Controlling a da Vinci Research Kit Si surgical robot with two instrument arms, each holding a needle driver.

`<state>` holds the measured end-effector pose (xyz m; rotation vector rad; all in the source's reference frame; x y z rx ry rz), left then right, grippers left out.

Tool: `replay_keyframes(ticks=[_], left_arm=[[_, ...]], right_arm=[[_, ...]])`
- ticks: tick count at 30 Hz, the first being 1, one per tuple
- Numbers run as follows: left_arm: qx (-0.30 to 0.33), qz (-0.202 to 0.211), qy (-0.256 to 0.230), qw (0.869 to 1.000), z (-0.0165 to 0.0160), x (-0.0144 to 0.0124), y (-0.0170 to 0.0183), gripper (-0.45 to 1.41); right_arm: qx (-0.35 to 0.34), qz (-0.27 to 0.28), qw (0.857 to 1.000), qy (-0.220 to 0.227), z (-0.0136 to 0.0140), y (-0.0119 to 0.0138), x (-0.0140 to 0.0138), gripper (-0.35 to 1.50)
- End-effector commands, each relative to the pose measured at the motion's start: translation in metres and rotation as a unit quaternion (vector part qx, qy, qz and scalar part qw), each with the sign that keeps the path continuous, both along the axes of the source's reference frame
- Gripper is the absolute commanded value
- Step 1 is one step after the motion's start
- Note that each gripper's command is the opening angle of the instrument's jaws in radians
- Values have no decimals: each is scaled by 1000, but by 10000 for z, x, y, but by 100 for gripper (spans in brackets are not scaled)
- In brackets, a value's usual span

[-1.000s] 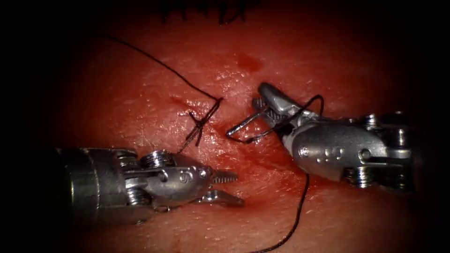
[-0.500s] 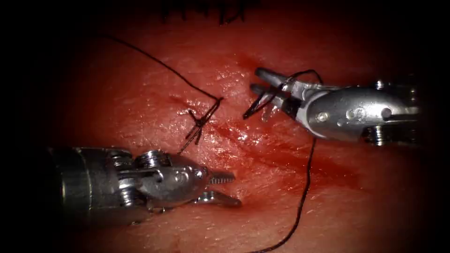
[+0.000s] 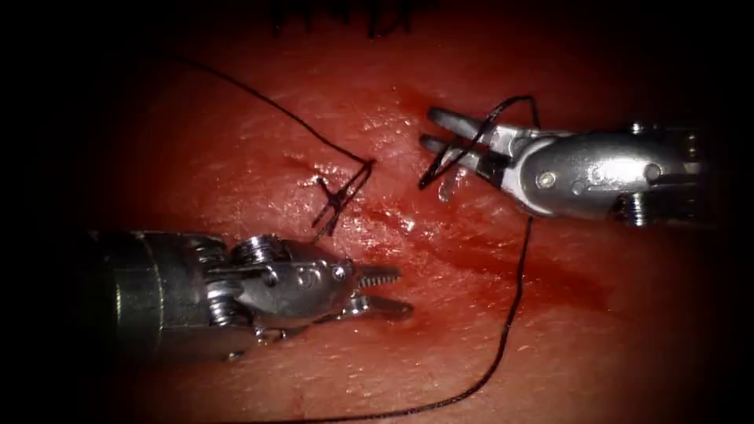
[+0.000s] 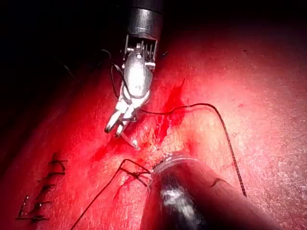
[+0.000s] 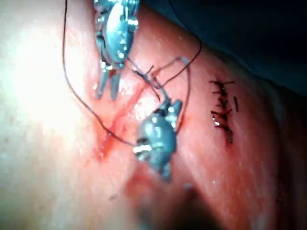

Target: Wound Closure

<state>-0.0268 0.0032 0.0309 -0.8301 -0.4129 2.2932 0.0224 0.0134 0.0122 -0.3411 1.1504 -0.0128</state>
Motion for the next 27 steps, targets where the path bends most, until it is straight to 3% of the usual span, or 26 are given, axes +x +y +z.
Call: replay_keyframes(ticks=[1,5,10,16,27], left_arm=[[0,1,0,1000,5,-4,1,5],[-5,0,3,1000,13,0,-1,-1],[-10,6,2,1000,30,5,-12,4],[0,11,3,1000,18,13,-12,7],[6,17,8,1000,10,16,-14,7]], right_arm=[[1,-1,1000,0,7,-3,6,-35],[8,1,1000,0,12,-5,6,-35],[26,8,1000,4,24,-11,6,-35],[31,10,999,-4,38,-35,5,-35],[30,8,1000,0,23,-76,2,-35]])
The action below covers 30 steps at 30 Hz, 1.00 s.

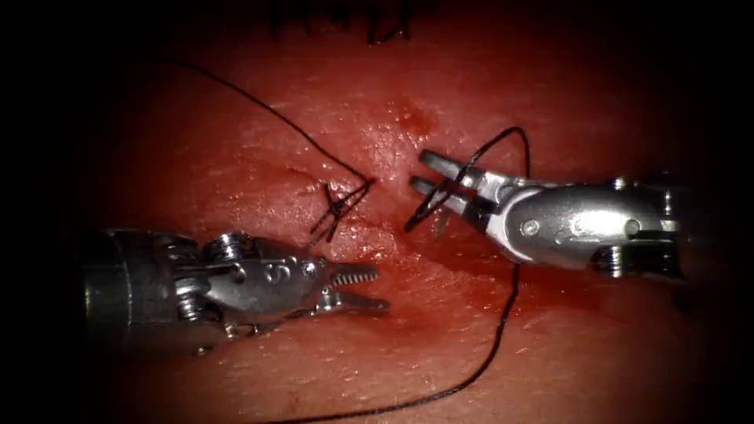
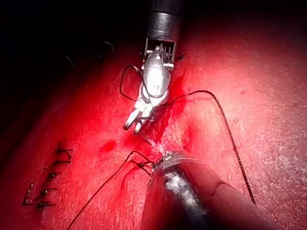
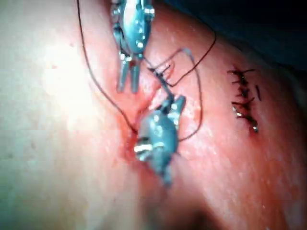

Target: Wound Closure

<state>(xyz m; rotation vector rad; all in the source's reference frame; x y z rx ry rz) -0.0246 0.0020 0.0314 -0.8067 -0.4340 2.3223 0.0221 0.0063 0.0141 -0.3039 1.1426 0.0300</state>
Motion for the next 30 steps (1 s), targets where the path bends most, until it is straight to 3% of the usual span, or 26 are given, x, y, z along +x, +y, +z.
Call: replay_keyframes(ticks=[1,17,26,30], left_arm=[[0,2,1,1000,6,-6,-1,7],[4,3,4,1000,6,-6,-4,12],[6,6,5,1000,7,-6,-5,12],[6,6,5,1000,7,-6,-5,12]], right_arm=[[6,1,1000,3,4,-6,6,-35],[72,5,997,10,24,-18,19,-35],[81,0,997,14,2,-23,28,-35],[79,7,997,8,4,-19,21,-35]])
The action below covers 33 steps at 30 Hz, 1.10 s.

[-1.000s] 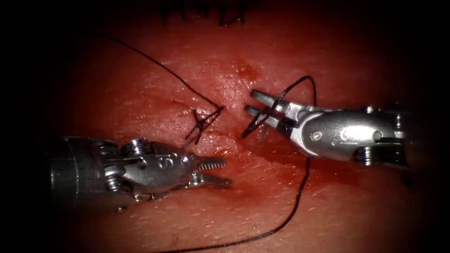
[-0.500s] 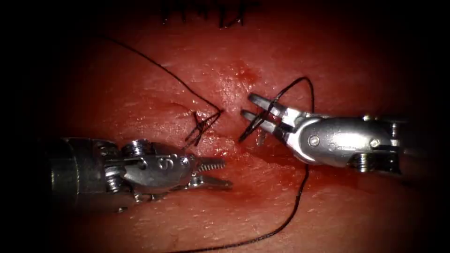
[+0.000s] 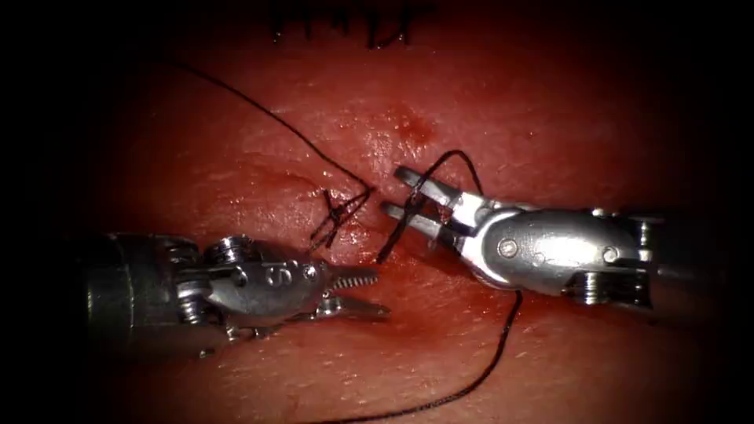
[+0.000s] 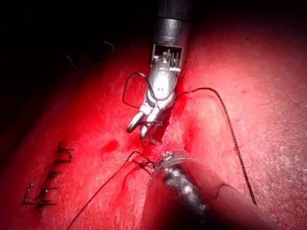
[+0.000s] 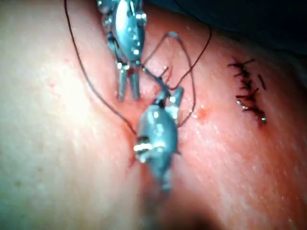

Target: Wound Closure

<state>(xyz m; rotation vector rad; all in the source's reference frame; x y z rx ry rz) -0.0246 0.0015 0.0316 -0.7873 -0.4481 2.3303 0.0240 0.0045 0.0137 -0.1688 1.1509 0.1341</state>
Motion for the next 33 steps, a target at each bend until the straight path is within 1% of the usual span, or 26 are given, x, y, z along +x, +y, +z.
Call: replay_keyframes(ticks=[1,4,8,11,12,14,16,19,21,22,25,26,29,33], left_arm=[[0,0,0,1000,5,-6,-1,12],[0,0,0,1000,5,-6,-1,12],[1,2,0,1000,5,-6,-1,12],[1,2,0,1000,5,-6,-1,12],[1,2,0,1000,5,-5,-1,12],[2,2,0,1000,5,-5,-1,12],[2,2,0,1000,4,-5,-1,12],[2,2,0,1000,3,-5,-1,12],[2,2,0,1000,3,-5,-1,12],[2,2,0,1000,3,-5,-1,12],[2,2,0,1000,3,-6,-1,12],[2,2,0,1000,3,-6,-1,12],[2,2,0,1000,3,-6,-1,12],[2,2,0,1000,3,-6,-1,12]], right_arm=[[3,6,1000,-5,12,0,-5,-35],[4,9,1000,-11,17,3,-14,-35],[9,11,1000,-11,20,3,-13,-35],[13,4,1000,-8,14,-3,-5,-35],[17,1,1000,-5,5,-7,3,-35],[21,-3,1000,-4,-4,-10,11,-35],[22,-4,1000,-5,-4,-12,12,-35],[21,-6,1000,-8,2,-9,8,-35],[21,-4,1000,-12,12,-6,2,-35],[31,1,999,-13,24,-4,-5,-35],[39,0,999,-16,34,-9,-7,-35],[39,1,999,-17,32,-10,-5,-35],[49,-5,999,-13,12,-16,7,-35],[51,-10,998,-17,12,-20,12,-35]])
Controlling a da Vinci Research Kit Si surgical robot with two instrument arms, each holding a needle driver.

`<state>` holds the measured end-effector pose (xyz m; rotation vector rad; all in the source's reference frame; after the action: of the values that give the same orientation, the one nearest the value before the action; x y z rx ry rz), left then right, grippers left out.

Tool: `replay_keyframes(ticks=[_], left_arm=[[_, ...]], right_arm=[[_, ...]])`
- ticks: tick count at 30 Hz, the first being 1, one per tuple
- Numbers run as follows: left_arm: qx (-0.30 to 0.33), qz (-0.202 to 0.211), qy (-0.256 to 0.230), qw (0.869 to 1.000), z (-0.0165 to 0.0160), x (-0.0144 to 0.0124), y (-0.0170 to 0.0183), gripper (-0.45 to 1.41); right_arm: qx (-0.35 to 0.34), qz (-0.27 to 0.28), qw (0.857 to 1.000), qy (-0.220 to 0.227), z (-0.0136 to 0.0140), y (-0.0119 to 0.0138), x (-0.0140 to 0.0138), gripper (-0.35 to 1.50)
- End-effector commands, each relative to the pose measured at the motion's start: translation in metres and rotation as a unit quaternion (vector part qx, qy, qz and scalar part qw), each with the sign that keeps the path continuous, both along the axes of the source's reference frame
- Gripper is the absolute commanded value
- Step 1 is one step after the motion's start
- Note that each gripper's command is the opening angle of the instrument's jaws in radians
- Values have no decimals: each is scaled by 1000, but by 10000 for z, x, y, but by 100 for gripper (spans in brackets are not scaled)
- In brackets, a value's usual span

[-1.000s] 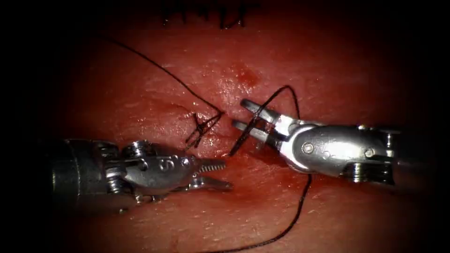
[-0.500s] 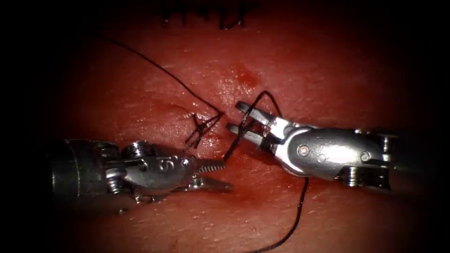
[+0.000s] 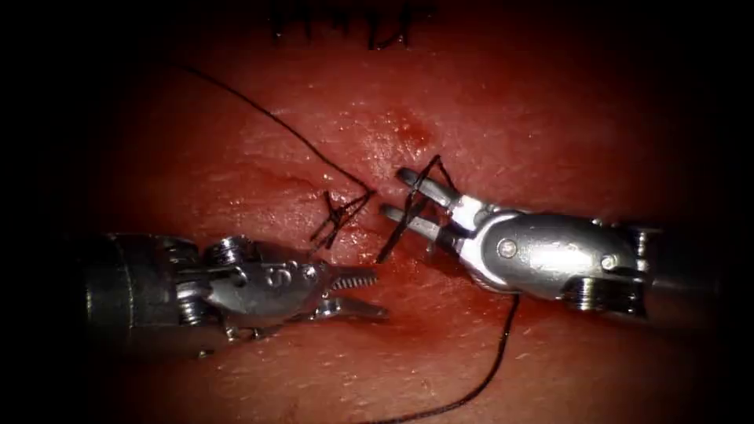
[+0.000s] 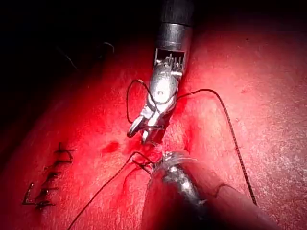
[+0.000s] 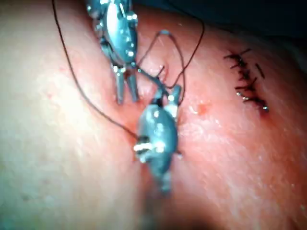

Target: Wound Closure

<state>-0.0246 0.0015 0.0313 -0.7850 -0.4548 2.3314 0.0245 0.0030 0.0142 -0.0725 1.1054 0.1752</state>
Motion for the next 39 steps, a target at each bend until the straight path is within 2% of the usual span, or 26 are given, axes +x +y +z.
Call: replay_keyframes(ticks=[1,5,12,29,39], left_arm=[[0,0,0,1000,5,-6,-1,12],[0,0,0,1000,5,-6,-1,12],[0,1,0,1000,5,-5,-1,12],[1,1,1,1000,4,-6,-2,12],[1,1,1,1000,3,-6,-2,12]], right_arm=[[1,-3,1000,-2,8,-5,5,-35],[15,-3,1000,-12,20,-9,-5,-35],[29,-8,999,-14,14,-14,-5,-35],[71,-27,996,-36,32,-34,-15,-35],[82,-40,995,-48,32,-43,-20,-35]])
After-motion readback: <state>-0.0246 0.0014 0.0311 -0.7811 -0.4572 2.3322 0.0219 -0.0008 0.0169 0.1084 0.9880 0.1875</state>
